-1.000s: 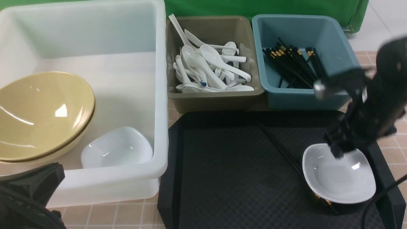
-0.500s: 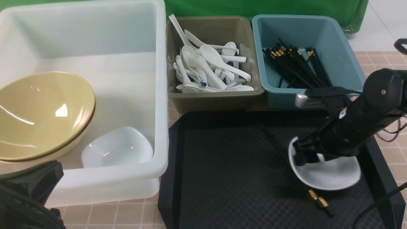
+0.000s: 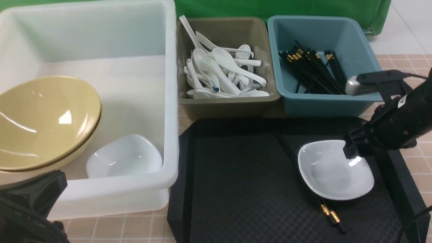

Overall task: On brown table put chopsticks spoon bowls plates into blue grey white boxes.
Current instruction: 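Reach for and grasp the small white dish on the black tray, then place the white bowl into the white bin on top of the stacked bowls with the right gripper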

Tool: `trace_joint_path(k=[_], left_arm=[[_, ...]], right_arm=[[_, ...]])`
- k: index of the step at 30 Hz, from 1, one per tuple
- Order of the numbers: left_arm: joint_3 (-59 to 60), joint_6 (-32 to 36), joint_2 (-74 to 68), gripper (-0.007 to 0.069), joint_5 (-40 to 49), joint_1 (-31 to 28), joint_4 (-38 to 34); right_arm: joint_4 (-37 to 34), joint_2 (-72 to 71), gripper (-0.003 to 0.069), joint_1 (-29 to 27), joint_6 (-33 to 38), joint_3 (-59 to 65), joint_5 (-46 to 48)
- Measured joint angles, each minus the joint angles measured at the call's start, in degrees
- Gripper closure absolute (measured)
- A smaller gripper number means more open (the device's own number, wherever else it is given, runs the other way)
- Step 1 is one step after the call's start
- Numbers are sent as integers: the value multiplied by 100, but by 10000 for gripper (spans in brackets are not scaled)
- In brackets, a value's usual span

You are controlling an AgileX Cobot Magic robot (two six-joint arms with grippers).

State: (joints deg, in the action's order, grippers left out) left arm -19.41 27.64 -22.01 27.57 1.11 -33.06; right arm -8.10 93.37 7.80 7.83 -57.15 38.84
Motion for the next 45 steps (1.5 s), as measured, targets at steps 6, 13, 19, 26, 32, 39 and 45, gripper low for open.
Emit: trace_joint_path(k=[6,13,19,26,32,39,45], left_arm=[[-323,374,1015,623,67,0,379],[102,168,2239,623,-521,0,644],[276,138,2290,621,-821,0,711],[281,133,2290,621,-914,0,728],[281,131,2290,621,-924,0,728],[301,131,2290,621,-929,0,728],[320,126,2290,621,-956,0,740]], right_arm=[[-411,554,288,-25,155,191,-305],[-499,30,538,-25,443,144,-122],[-477,-889,586,-25,454,-104,252],[-1732,-1677,586,142,1119,-896,428],[-4119,-1146,584,1720,3507,-1604,-652],[-4647,857,585,3018,4513,-2967,-1257],[-4511,2201,572,3185,4186,-3922,-735]])
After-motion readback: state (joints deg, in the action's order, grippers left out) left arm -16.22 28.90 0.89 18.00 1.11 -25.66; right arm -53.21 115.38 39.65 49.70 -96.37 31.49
